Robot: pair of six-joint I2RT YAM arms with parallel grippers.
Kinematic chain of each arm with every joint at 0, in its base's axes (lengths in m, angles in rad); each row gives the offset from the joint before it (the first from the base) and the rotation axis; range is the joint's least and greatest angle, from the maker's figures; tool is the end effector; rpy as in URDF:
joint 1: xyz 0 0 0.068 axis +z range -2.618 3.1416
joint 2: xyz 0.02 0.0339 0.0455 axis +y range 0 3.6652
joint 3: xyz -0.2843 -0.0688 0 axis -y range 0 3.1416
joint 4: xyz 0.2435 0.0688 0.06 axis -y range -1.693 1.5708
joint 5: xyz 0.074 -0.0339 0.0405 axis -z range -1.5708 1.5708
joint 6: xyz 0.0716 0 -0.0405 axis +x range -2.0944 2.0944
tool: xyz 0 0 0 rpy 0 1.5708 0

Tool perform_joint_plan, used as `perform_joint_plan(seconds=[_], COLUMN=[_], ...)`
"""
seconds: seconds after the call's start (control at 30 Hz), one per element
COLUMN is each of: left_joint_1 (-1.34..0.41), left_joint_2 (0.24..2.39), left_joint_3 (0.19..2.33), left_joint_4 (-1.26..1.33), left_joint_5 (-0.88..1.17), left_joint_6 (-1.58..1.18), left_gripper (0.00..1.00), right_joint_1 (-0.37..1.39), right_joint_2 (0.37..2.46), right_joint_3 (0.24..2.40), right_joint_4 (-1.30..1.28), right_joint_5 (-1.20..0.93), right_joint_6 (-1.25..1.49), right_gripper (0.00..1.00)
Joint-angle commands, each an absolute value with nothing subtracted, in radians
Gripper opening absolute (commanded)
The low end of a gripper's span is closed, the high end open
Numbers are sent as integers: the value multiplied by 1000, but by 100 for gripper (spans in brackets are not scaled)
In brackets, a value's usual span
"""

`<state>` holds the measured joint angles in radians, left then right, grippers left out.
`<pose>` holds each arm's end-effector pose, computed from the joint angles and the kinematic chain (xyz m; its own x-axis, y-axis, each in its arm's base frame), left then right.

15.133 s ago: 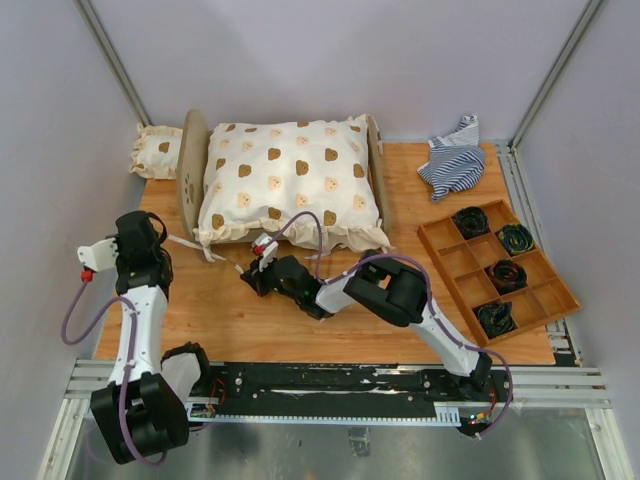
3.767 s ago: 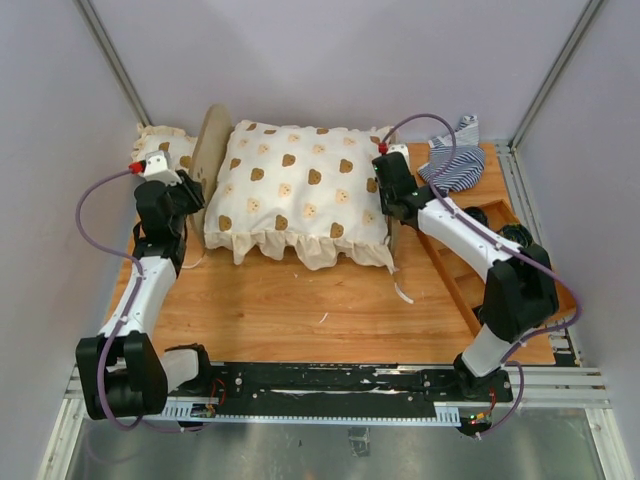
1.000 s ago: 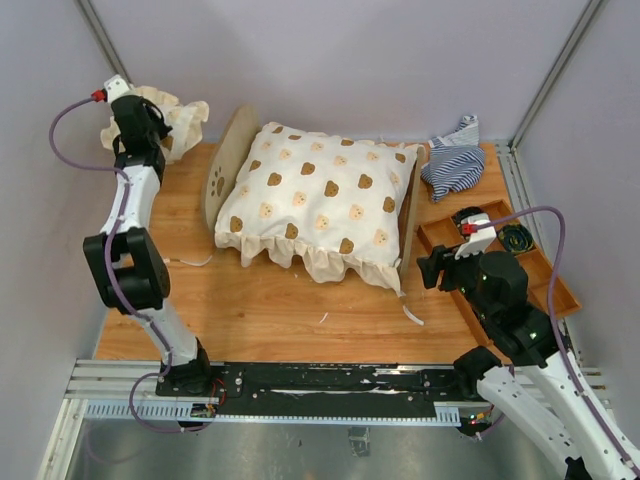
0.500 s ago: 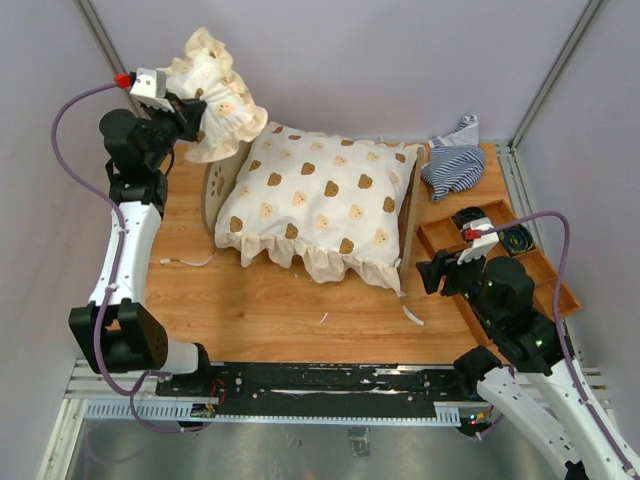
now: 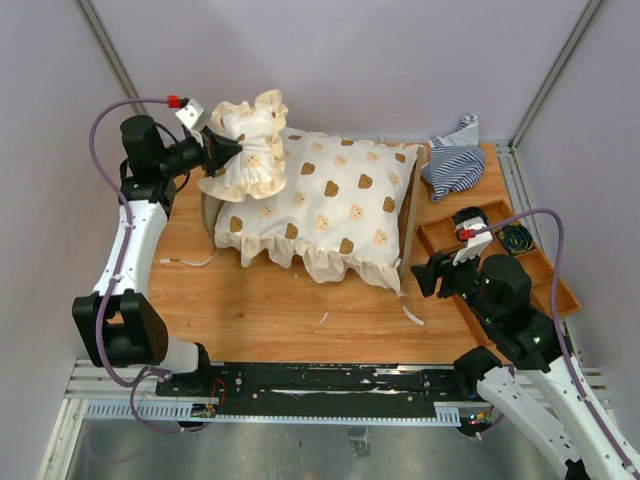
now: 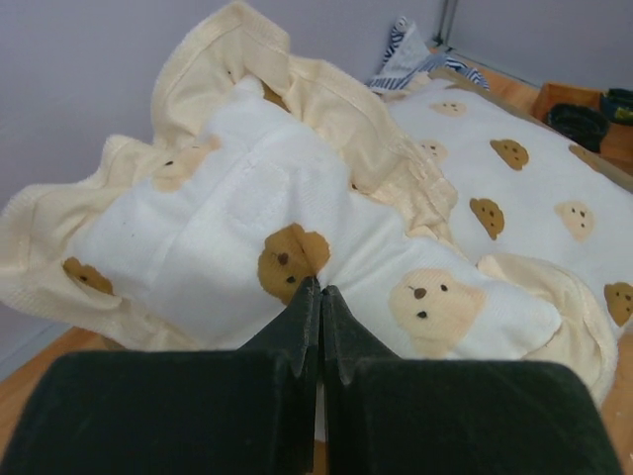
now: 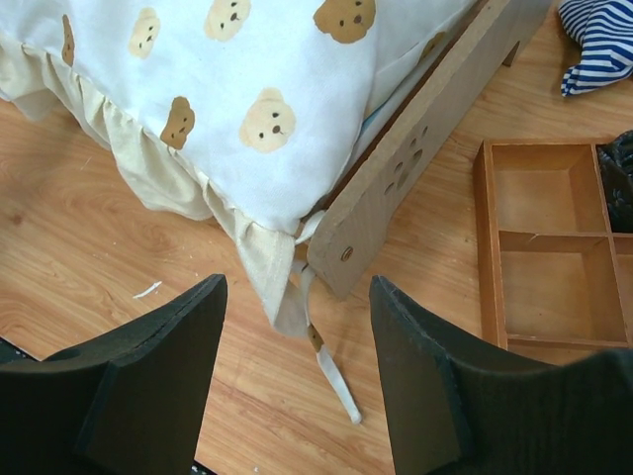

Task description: Set up the pet bed

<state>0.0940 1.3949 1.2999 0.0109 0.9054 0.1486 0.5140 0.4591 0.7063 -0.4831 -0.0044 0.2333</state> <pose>0.3399 -0.0245 0.4201 0.0243 0.0941 -0.9953 0.7269 0.6818 0.0822 0.1114 0.0633 0.3232 -0.3125 0.0890 -0.9457 -0.4349 0.8717 0.2258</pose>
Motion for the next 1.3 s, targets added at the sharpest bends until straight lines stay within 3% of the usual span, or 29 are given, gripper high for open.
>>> perform_joint_plan(seconds=[0.0,0.2,0.47,0.5,0.57,0.7,0.73,0.93,1.03,1.27], left_joint_1=[83,60,51,51,49,38,35,-2,-56,-158], left_joint_2=[1436,1597,1720,1738,1760,1734,1718,1545,1515,1479], left_joint_3=[1346,1516,1602,1625,1665,1685,1677,1480,1454,1281], left_joint_4=[-127,-359,-424,-442,-461,-403,-363,35,27,94], left_joint_5=[1026,1013,1038,1040,1019,856,803,570,479,490], left_joint_6=[327,467,565,572,559,431,380,66,5,-101], left_gripper=[0,0,5,13,38,71,73,75,75,75], right_joint_1=[523,523,523,523,523,523,523,523,523,523], right_joint_2=[478,491,497,501,507,517,518,528,546,513], right_joint_3=[751,757,761,764,769,772,769,738,750,730], right_joint_4=[-463,-459,-459,-460,-460,-457,-454,-403,-408,-412], right_joint_5=[-34,-39,-30,-30,-30,-28,-27,-43,-44,-32], right_joint_6=[215,206,197,196,194,193,193,200,207,224], right_gripper=[61,61,61,61,61,61,61,61,61,60])
